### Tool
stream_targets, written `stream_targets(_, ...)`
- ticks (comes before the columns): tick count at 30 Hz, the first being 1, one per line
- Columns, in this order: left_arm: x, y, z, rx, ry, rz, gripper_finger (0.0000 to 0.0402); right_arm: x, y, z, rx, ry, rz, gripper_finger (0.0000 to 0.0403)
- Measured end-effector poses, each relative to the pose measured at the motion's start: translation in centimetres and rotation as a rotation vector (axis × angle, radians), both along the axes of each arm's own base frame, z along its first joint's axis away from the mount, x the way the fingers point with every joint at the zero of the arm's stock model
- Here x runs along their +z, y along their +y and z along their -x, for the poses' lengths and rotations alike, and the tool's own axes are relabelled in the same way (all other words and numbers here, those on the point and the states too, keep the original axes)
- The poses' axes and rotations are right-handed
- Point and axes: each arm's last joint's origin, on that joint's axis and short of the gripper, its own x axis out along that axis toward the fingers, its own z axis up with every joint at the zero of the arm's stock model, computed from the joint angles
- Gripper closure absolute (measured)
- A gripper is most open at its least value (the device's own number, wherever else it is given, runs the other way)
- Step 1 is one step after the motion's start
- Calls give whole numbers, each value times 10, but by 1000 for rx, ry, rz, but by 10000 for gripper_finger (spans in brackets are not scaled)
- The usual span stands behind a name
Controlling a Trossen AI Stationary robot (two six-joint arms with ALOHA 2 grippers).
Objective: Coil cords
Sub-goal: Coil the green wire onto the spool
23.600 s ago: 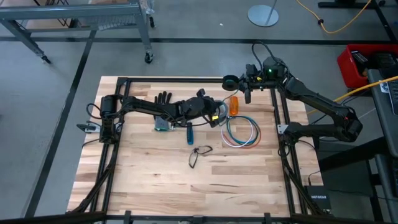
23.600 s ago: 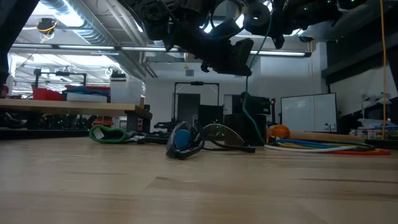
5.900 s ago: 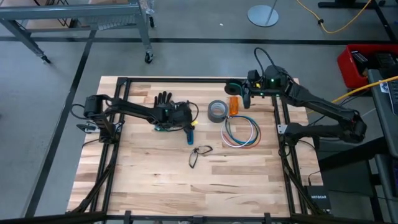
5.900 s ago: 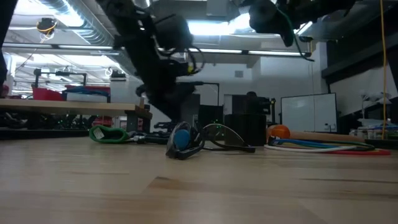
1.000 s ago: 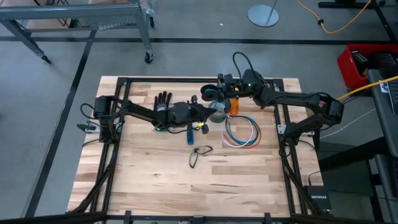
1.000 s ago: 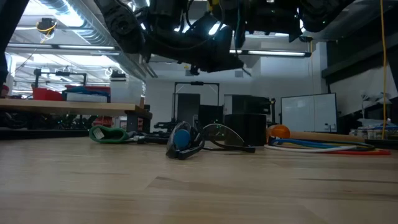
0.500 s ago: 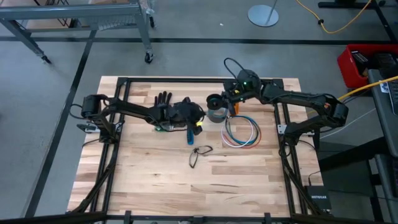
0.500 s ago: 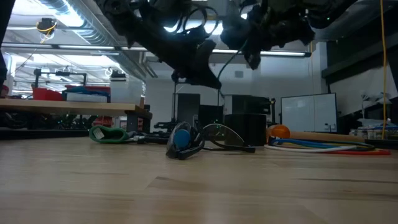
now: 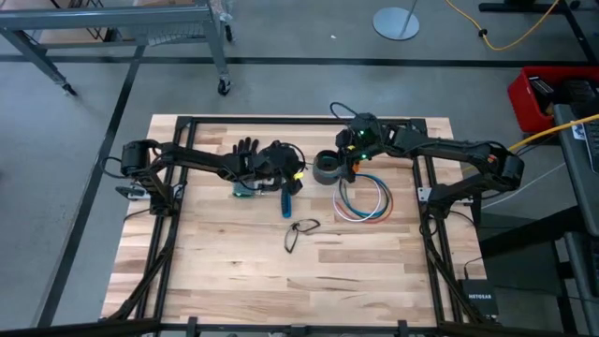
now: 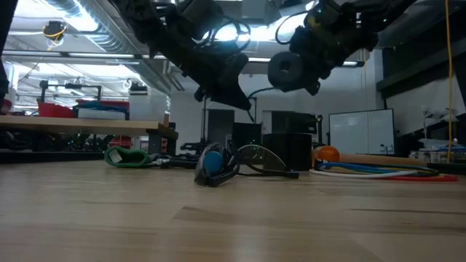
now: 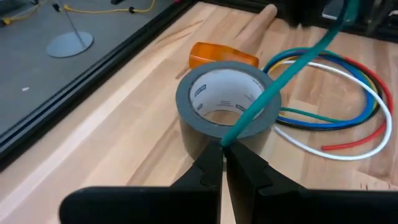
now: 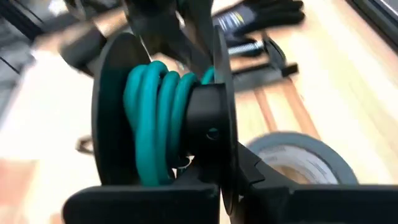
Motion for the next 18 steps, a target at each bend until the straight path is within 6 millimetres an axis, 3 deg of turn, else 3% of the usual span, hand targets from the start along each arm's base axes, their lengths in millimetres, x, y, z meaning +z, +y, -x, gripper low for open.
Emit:
stream_targets(9, 20, 6, -10, -74, -74, 21, 402, -8, 17, -4, -62, 141, 167, 402)
stream_targets(18, 32, 1, -16, -145, -73, -70, 401, -13, 23, -1, -54, 211, 165, 402)
